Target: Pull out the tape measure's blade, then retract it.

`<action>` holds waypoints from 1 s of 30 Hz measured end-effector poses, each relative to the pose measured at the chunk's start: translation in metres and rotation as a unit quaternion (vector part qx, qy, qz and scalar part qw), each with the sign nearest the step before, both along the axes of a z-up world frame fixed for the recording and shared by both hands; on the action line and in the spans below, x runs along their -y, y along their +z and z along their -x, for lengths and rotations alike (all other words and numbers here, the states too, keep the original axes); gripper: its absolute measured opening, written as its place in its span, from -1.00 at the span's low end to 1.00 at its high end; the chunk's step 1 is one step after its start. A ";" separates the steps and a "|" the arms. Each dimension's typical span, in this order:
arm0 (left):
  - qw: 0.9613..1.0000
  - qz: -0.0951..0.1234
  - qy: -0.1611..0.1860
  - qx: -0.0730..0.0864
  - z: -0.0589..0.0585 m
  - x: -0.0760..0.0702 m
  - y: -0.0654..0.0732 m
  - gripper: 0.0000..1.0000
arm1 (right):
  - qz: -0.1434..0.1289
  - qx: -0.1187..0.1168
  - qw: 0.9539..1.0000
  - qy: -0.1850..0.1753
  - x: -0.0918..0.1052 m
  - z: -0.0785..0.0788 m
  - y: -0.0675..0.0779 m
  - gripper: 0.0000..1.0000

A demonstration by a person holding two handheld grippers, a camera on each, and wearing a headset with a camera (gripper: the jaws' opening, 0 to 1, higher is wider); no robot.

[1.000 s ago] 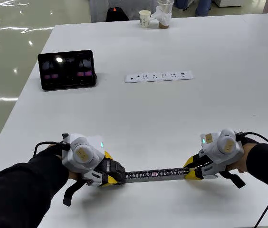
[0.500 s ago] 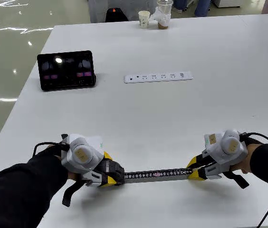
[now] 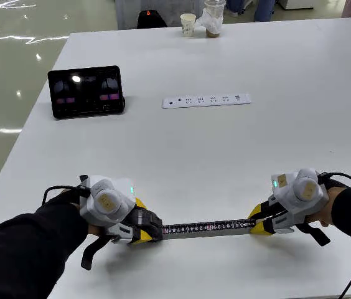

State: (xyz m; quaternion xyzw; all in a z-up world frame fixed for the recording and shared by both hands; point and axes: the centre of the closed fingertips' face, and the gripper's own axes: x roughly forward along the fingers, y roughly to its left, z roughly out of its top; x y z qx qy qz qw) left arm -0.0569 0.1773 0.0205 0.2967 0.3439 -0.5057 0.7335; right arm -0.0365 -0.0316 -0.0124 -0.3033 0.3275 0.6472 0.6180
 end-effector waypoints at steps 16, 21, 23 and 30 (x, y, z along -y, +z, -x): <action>1.000 -0.001 0.001 0.000 0.001 0.000 0.001 -0.37 | 0.003 0.002 1.000 -0.006 0.014 -0.001 0.001 -0.79; 1.000 -0.001 0.001 0.000 0.001 0.000 0.001 -0.37 | 0.005 0.002 1.000 -0.006 0.016 -0.002 0.001 -0.79; 1.000 -0.001 0.001 0.000 0.001 0.000 0.001 -0.37 | 0.005 0.002 1.000 -0.008 0.017 -0.003 0.000 -0.79; 1.000 -0.001 0.001 0.001 0.000 0.000 0.000 -0.37 | 0.004 0.001 1.000 -0.010 0.017 -0.003 0.001 -0.79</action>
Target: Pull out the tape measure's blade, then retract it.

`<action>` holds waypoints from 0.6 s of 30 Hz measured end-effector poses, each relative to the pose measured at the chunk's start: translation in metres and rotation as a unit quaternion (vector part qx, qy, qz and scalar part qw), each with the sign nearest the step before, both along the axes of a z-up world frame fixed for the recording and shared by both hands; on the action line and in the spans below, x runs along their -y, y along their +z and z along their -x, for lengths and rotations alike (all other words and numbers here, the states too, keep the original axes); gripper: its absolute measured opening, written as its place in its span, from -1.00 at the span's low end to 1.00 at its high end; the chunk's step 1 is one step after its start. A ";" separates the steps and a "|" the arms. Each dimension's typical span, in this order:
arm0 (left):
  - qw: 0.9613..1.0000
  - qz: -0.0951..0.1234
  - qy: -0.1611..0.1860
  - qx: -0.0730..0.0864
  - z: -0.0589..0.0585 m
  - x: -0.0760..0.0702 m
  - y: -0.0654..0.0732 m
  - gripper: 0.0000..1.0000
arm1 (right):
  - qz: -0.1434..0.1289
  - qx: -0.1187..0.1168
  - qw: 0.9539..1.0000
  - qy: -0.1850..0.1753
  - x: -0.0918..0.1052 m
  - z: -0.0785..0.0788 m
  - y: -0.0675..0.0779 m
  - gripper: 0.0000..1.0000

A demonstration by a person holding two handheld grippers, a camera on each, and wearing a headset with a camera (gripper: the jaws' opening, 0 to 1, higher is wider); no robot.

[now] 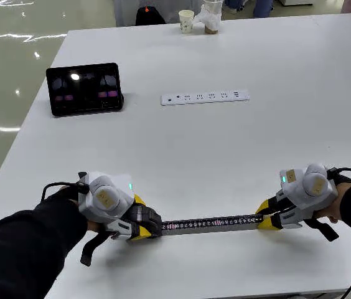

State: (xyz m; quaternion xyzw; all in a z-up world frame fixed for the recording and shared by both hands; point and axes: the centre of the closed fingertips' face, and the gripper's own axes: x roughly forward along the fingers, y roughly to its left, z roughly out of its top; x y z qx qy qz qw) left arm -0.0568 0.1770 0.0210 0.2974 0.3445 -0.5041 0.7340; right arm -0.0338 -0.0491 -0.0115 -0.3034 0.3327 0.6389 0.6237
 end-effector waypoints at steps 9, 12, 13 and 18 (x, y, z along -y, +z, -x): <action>1.000 0.000 0.000 -0.001 0.000 -0.001 0.000 -0.37 | 0.002 0.001 1.000 -0.001 0.004 -0.001 -0.002 -0.79; 1.000 0.000 -0.001 0.000 -0.001 -0.001 0.000 -0.37 | 0.001 0.001 1.000 -0.001 0.005 0.000 -0.002 -0.79; 1.000 0.000 0.000 0.000 -0.001 -0.001 0.000 -0.37 | 0.001 0.001 1.000 -0.002 0.005 0.000 -0.002 -0.79; 1.000 0.000 0.000 0.000 -0.001 -0.001 0.001 -0.37 | 0.001 0.000 1.000 -0.002 0.006 0.002 -0.001 -0.79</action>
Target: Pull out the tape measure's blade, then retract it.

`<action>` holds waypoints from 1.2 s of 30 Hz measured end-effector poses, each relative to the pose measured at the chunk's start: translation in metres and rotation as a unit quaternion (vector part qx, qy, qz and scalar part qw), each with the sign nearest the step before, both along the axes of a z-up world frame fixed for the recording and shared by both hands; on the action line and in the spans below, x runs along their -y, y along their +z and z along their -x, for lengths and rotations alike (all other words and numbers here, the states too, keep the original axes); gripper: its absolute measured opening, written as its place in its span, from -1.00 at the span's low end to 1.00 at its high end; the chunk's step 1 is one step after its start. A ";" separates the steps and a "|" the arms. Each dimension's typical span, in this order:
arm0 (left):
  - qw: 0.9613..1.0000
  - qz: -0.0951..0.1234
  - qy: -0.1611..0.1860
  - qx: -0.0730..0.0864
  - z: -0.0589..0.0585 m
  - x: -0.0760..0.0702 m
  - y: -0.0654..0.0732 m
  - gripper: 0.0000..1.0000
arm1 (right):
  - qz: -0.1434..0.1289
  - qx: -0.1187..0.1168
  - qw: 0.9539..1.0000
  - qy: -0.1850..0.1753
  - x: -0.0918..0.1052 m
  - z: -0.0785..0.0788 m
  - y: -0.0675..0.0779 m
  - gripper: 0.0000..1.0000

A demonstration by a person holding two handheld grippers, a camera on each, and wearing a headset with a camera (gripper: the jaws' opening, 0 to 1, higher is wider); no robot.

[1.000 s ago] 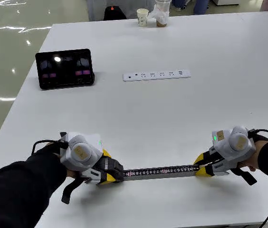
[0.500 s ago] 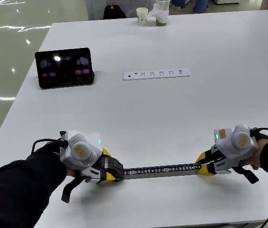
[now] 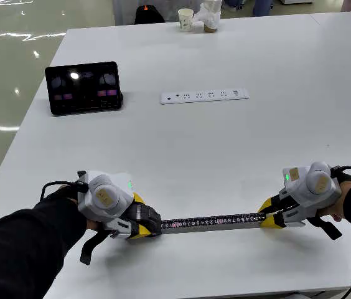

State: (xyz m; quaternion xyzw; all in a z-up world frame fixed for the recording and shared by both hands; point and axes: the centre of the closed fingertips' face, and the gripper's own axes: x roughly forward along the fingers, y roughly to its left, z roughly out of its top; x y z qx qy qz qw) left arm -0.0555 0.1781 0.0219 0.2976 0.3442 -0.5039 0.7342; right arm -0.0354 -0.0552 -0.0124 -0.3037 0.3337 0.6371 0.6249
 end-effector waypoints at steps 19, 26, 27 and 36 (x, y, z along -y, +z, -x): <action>1.000 0.005 0.003 -0.002 -0.001 0.002 -0.001 -0.36 | 0.012 -0.007 1.000 -0.009 0.002 -0.001 0.002 -0.77; 1.000 -0.005 0.001 -0.005 -0.001 0.003 -0.002 -0.36 | 0.029 -0.008 1.000 -0.005 0.002 -0.001 0.000 -0.75; 1.000 -0.007 0.000 -0.005 -0.001 0.003 -0.002 -0.36 | 0.032 -0.007 0.999 -0.004 0.002 -0.001 0.000 -0.75; 1.000 -0.023 -0.009 -0.011 -0.002 0.003 -0.003 -0.35 | 0.060 0.000 0.998 0.002 0.003 -0.002 -0.002 -0.74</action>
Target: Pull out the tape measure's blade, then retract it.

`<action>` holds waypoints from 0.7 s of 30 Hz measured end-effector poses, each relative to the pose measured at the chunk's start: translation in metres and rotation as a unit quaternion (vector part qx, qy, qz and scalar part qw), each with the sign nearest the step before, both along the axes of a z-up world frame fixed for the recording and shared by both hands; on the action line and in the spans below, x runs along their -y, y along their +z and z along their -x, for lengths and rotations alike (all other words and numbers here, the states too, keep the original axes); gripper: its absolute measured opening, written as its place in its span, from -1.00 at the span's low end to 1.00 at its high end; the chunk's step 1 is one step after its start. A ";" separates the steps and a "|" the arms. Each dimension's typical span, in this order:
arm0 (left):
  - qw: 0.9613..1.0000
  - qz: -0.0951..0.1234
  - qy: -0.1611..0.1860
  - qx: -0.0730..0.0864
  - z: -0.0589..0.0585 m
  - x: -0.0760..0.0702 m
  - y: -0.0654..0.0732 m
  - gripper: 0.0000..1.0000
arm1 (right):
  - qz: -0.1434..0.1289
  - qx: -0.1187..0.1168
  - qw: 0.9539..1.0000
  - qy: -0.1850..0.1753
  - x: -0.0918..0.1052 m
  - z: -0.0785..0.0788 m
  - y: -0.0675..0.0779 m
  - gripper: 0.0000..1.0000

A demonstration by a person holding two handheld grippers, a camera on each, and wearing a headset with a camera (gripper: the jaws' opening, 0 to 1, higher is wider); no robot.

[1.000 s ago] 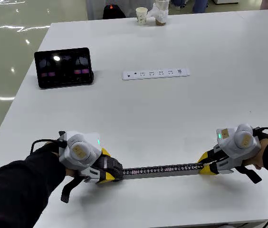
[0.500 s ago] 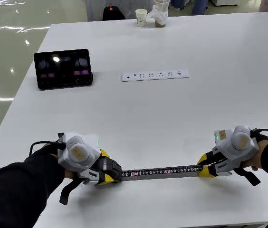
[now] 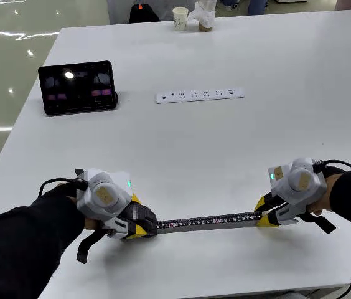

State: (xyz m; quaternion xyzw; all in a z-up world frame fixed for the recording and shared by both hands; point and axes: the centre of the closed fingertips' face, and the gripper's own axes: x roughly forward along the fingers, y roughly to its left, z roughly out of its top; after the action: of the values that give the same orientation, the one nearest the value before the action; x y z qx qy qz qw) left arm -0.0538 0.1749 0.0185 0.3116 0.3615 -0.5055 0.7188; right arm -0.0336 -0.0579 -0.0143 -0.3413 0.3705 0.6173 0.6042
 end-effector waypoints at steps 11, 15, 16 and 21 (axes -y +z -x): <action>1.000 -0.009 -0.003 -0.008 0.001 -0.006 0.005 -0.34 | 0.012 0.021 1.000 0.015 0.000 0.003 0.000 -0.73; 1.000 -0.009 0.003 -0.011 0.000 -0.012 0.010 -0.27 | 0.023 0.026 0.999 0.038 0.000 0.007 0.003 -0.64; 1.000 -0.009 0.005 -0.016 0.001 -0.013 0.010 -0.21 | 0.023 0.027 0.999 0.039 0.000 0.007 0.005 -0.64; 1.000 -0.022 0.004 -0.020 0.005 -0.025 0.013 -0.02 | 0.019 0.034 0.998 0.043 -0.002 0.006 0.015 -0.61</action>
State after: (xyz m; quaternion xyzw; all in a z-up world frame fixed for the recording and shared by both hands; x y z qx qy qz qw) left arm -0.0587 0.2002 0.0316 0.3153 0.3882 -0.5009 0.7064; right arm -0.0398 -0.0560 0.0003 -0.3891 0.3466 0.6235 0.5829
